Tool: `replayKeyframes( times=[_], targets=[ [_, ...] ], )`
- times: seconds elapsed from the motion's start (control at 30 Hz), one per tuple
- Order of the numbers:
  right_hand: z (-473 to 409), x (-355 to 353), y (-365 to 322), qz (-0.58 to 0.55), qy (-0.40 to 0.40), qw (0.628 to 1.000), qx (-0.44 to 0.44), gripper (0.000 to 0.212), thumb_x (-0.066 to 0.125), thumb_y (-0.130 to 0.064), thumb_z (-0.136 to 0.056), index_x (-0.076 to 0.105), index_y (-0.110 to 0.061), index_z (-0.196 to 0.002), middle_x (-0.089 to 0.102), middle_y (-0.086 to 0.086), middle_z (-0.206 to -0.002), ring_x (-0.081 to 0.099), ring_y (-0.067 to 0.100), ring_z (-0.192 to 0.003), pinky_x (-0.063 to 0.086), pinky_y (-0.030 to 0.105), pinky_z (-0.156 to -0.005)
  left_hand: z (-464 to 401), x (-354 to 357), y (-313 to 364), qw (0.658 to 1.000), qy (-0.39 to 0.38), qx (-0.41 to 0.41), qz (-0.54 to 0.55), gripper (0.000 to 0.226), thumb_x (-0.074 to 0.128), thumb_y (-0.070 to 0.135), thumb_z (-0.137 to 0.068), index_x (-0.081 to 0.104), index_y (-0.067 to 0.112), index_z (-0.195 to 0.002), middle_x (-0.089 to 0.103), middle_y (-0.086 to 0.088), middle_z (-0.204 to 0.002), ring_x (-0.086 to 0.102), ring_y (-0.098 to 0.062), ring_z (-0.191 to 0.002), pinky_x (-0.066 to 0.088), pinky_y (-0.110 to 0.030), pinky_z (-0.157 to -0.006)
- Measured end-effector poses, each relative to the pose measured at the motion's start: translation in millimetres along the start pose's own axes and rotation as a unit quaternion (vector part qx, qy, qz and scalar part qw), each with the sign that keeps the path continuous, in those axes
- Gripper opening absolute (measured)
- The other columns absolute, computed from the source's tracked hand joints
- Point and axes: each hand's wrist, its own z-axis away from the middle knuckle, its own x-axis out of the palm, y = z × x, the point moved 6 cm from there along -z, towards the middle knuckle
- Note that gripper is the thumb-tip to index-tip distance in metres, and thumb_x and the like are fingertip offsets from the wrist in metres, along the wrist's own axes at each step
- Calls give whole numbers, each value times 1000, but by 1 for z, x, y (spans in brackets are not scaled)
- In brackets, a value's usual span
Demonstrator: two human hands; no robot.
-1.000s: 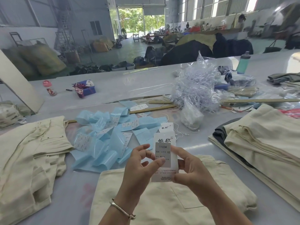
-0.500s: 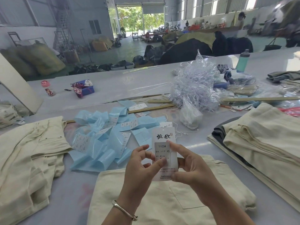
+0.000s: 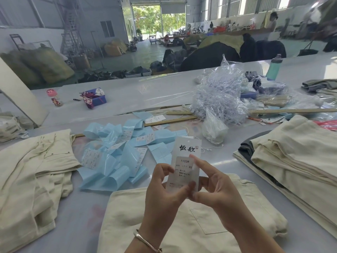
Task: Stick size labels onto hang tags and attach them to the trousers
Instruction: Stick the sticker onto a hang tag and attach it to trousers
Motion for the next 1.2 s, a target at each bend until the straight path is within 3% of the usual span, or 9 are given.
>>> replayKeyframes(
  times=[0.1,0.17,0.33,0.43,0.53,0.67,0.8,0.93,1.2],
  targets=[
    [0,1,-1,-15,6,1000,-5,81,73,16,-67,53,-22,-136,66,12,-118,51,28,-84,52,51,-88,0,1,-1,1000,-14,-17,17,92,88,39,-56,38,54,-132,71,7,-99,73,-14,-83,61,-34,-67],
    [0,2,2,-32,2,999,4,84,75,8,-62,52,-22,-136,65,12,-120,57,30,-90,55,52,-85,-2,0,-1,998,-24,-30,54,104,87,28,-61,26,56,-141,74,0,-97,73,-19,-85,60,-35,-70],
    [-2,4,7,-78,-17,997,9,72,71,9,-62,62,-24,-126,71,13,-108,67,20,-87,56,30,-74,-5,4,-1,983,-51,-58,168,98,80,8,-70,28,46,-143,74,-15,-96,73,-27,-86,56,-30,-67],
    [-5,4,7,-113,-1,994,0,58,72,3,-67,66,-17,-121,72,16,-106,69,23,-92,55,27,-77,-8,5,-2,980,-61,-68,177,96,79,9,-70,27,40,-144,75,-14,-95,72,-22,-83,55,-26,-66],
    [-8,-1,11,-127,54,990,7,64,80,-1,-62,62,-8,-124,73,15,-105,69,24,-97,55,26,-78,-11,6,-3,981,-72,-69,165,94,78,14,-69,26,40,-144,75,-14,-95,72,-25,-90,57,-28,-73],
    [-13,-6,14,-173,115,978,25,61,76,-4,-55,66,-5,-115,74,15,-97,71,20,-86,55,22,-69,-11,9,-4,983,-90,-60,150,86,79,18,-71,31,46,-136,76,-13,-95,73,-26,-90,57,-28,-74],
    [-20,-6,18,-200,129,970,53,42,77,-3,-55,75,-6,-97,74,17,-91,70,19,-77,53,20,-61,-14,8,-6,985,-96,-49,133,76,75,5,-78,37,42,-134,76,-11,-95,73,-25,-92,57,-29,-77],
    [-25,-16,22,-190,179,962,81,47,80,-7,-51,75,-7,-98,75,14,-93,70,18,-76,52,18,-57,-13,10,-11,986,-105,-53,119,76,73,-3,-79,39,34,-137,76,-12,-93,73,-26,-91,57,-30,-77],
    [-30,-27,29,-188,221,950,114,35,77,0,-65,73,-7,-99,71,20,-99,67,26,-83,51,28,-76,-14,13,-31,974,-110,-123,153,76,80,12,-68,42,33,-131,75,-15,-95,73,-23,-89,56,-26,-73]
  ],
)
